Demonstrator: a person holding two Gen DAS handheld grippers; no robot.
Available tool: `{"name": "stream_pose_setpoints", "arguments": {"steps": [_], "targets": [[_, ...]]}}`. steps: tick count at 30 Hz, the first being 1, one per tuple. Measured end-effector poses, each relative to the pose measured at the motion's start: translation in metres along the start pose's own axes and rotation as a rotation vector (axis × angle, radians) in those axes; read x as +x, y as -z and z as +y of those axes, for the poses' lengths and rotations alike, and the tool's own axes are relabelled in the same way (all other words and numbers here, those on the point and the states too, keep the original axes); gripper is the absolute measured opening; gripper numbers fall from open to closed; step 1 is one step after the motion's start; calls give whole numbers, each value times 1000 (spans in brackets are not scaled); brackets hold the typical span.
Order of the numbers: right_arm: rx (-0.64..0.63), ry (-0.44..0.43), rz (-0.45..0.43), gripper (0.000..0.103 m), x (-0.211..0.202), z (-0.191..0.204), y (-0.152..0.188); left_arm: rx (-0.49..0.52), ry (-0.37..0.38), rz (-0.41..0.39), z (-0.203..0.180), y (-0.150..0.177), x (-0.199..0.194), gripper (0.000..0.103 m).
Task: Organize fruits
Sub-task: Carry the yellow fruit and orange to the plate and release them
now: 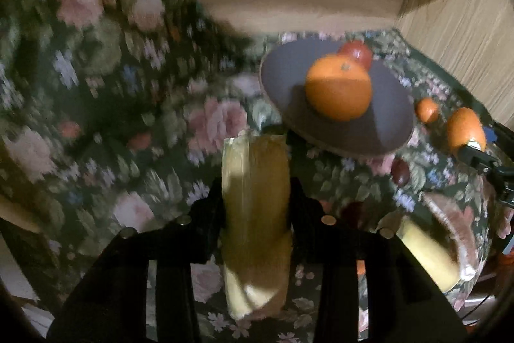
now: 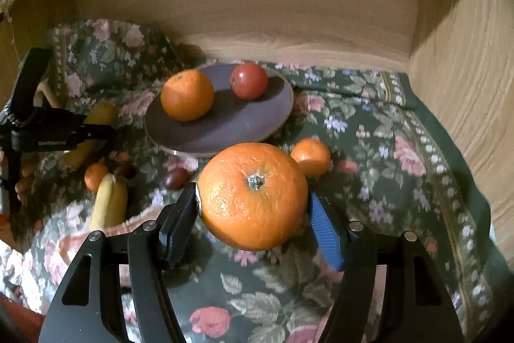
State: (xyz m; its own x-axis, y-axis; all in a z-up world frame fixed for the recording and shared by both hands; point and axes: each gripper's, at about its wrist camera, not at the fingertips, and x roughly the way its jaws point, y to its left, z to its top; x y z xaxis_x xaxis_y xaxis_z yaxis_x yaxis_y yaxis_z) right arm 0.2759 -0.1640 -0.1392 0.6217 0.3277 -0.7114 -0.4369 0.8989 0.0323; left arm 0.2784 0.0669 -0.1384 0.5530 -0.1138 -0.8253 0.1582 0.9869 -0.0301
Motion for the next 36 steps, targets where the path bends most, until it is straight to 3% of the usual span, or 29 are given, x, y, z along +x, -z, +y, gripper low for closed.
{"name": "stream_pose_setpoints", "arguments": {"steps": [8, 16, 26, 32, 36], "targets": [[-15, 2, -54, 63, 3, 3, -26, 5, 4, -146, -5, -30, -29, 39], [-29, 1, -86, 63, 11, 3, -50, -33, 21, -206, 2, -63, -31, 39], [-47, -7, -76, 64, 32, 4, -69, -21, 6, -197, -5, -94, -5, 38], [-61, -13, -26, 64, 53, 6, -70, 38, -51, -179, -21, -106, 20, 38], [-69, -24, 12, 64, 68, 6, -69, 53, -20, -136, -30, -116, 39, 38]]}}
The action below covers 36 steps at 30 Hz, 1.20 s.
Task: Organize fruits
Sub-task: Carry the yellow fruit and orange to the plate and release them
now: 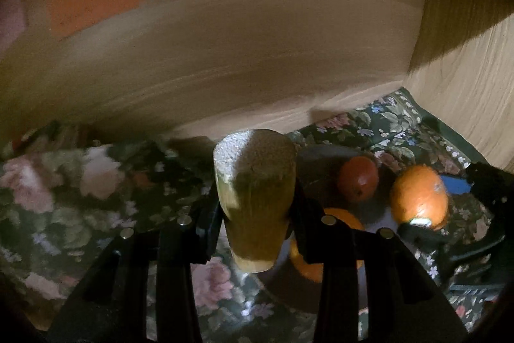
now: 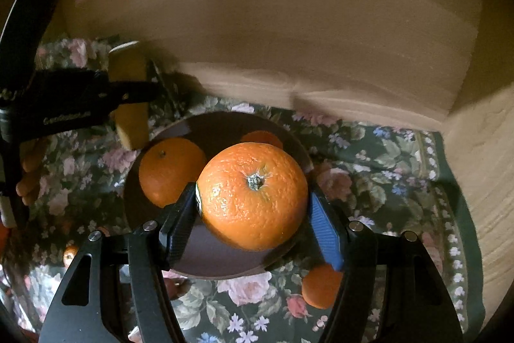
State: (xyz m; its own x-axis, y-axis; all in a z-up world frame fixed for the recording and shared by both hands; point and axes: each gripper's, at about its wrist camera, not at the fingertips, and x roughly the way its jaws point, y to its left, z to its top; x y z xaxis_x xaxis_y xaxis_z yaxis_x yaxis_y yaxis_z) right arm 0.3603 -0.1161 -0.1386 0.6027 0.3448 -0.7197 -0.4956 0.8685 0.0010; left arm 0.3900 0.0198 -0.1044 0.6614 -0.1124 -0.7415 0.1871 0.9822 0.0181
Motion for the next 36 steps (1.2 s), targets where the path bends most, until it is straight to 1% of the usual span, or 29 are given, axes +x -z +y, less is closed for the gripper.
{"name": "stream_pose_setpoints", "arguments": {"steps": [2, 7, 10, 14, 15, 17, 19, 22, 26, 29, 31, 33, 36], "targets": [[-3, -4, 17, 64, 7, 0, 1, 0, 17, 22, -4, -3, 10, 38], [-9, -8, 53, 64, 21, 0, 2, 34, -15, 33, -13, -9, 26, 38], [-12, -9, 74, 64, 27, 1, 3, 32, 9, 50, -15, -12, 34, 40], [-14, -18, 83, 64, 29, 1, 5, 36, 14, 59, -18, -12, 41, 41], [-14, -18, 83, 64, 29, 1, 5, 34, 17, 61, -17, -12, 41, 41], [-15, -15, 86, 64, 28, 2, 5, 27, 36, 64, -17, -12, 41, 46], [-17, -12, 90, 64, 28, 3, 4, 22, 53, 60, -19, -12, 35, 57], [-20, -14, 65, 67, 24, 2, 1, 31, 34, 26, -23, -11, 24, 58], [-28, 13, -7, 73, -1, 5, -2, 18, 29, -6, -21, -7, -1, 58], [-22, 15, -46, 73, -21, 3, -4, 11, 23, -35, -22, 0, -20, 60], [-18, 30, -70, 73, -34, 1, -3, 6, 12, -56, -21, 5, -35, 65], [-5, 38, -89, 73, -49, -3, 0, 3, -5, -77, -19, 13, -49, 67], [20, 25, -101, 73, -63, -7, 7, 8, -28, -87, -18, 28, -64, 68]]}}
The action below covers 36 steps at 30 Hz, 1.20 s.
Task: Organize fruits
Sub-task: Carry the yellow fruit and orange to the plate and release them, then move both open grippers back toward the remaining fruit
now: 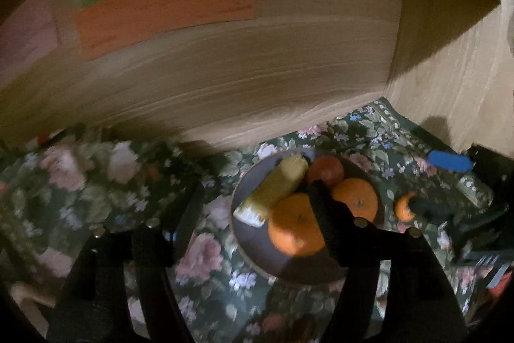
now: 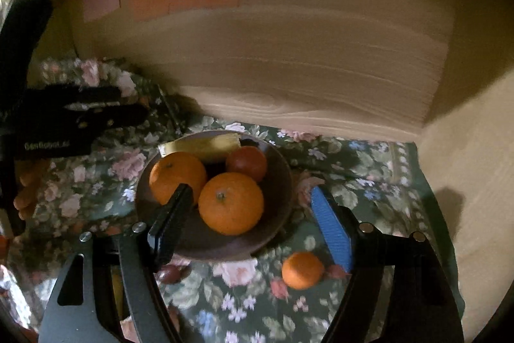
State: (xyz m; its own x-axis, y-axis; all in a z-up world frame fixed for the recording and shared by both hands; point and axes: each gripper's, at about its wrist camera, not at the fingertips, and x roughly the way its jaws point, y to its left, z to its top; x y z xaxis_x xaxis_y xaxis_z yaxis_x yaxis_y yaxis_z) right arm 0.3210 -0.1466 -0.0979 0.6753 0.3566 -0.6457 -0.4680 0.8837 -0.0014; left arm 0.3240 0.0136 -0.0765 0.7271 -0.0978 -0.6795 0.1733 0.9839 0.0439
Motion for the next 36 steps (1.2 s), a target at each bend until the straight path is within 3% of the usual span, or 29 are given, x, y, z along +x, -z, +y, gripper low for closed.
{"name": "stream_pose_setpoints", "arguments": {"steps": [10, 14, 18, 22, 28, 31, 34, 36], "targets": [[3, -13, -48, 74, -54, 26, 30, -20, -24, 54, 9, 65, -42, 68], [-13, -50, -51, 80, -65, 50, 48, -32, -11, 70, 8, 93, -58, 68], [-32, -86, -40, 80, -68, 74, 64, -16, -15, 91, 3, 120, -68, 69], [-55, -176, 16, 80, -61, 96, 81, 2, -49, 94, -2, 145, -79, 73], [-70, -175, 97, 80, -37, 112, 102, -32, -48, 116, 0, 168, -84, 75], [-73, -133, 90, 80, -35, 110, 106, -50, -36, 133, 0, 172, -83, 75], [-73, -119, 91, 77, -35, 106, 109, -59, -22, 142, -5, 175, -81, 75], [-82, -98, 86, 63, -38, 103, 110, -62, -6, 146, -9, 175, -80, 75]]}}
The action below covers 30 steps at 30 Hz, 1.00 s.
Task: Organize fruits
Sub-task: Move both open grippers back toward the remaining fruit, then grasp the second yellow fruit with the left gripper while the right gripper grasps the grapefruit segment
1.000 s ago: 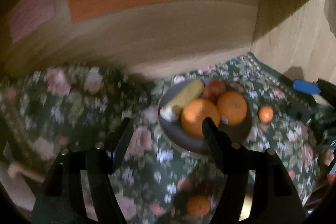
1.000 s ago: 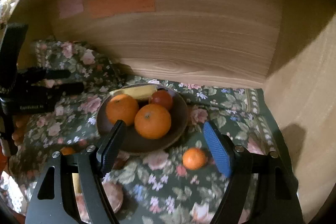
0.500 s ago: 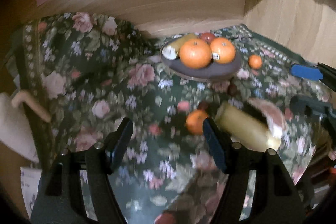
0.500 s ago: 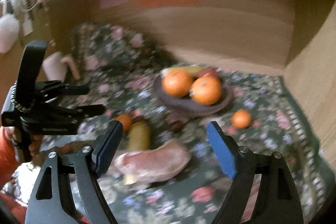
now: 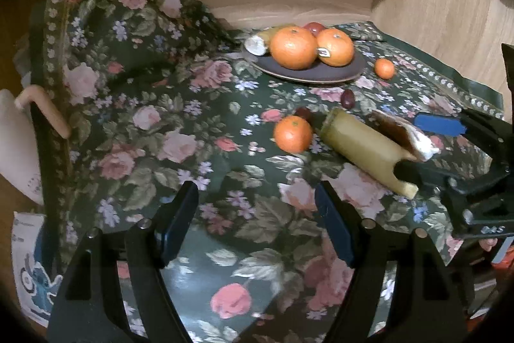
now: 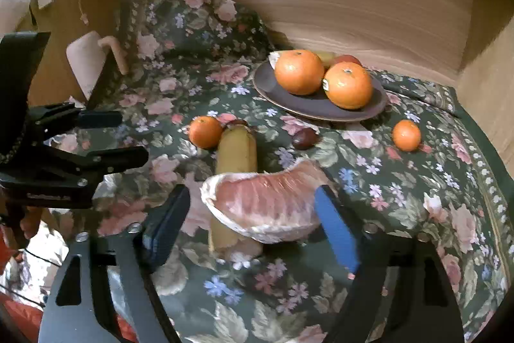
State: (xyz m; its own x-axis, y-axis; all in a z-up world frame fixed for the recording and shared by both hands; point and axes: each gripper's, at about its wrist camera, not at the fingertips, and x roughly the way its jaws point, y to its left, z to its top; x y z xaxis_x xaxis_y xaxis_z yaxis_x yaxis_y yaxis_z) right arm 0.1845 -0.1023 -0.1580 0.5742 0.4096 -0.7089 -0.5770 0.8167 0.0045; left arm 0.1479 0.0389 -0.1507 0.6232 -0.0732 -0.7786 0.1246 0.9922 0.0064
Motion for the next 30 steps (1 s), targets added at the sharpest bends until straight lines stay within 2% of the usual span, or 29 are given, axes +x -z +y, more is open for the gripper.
{"name": "stream_pose_setpoints", "arguments": {"steps": [5, 9, 12, 17, 22, 30], "targets": [[26, -29, -8, 51, -8, -13, 1, 19, 44, 2, -21, -5, 4, 75], [24, -12, -27, 37, -19, -20, 3, 24, 87, 1, -40, -14, 6, 75], [40, -7, -37, 31, -27, -28, 7, 28, 111, 0, -53, -19, 7, 75], [67, 44, -12, 29, -26, -44, 20, 18, 146, 6, -70, -25, 12, 81], [119, 5, -5, 29, -22, -60, 28, -28, 162, 38, -80, -29, 27, 88], [72, -14, 5, 29, -18, -51, 31, -53, 158, 86, -91, -37, 53, 88]]}}
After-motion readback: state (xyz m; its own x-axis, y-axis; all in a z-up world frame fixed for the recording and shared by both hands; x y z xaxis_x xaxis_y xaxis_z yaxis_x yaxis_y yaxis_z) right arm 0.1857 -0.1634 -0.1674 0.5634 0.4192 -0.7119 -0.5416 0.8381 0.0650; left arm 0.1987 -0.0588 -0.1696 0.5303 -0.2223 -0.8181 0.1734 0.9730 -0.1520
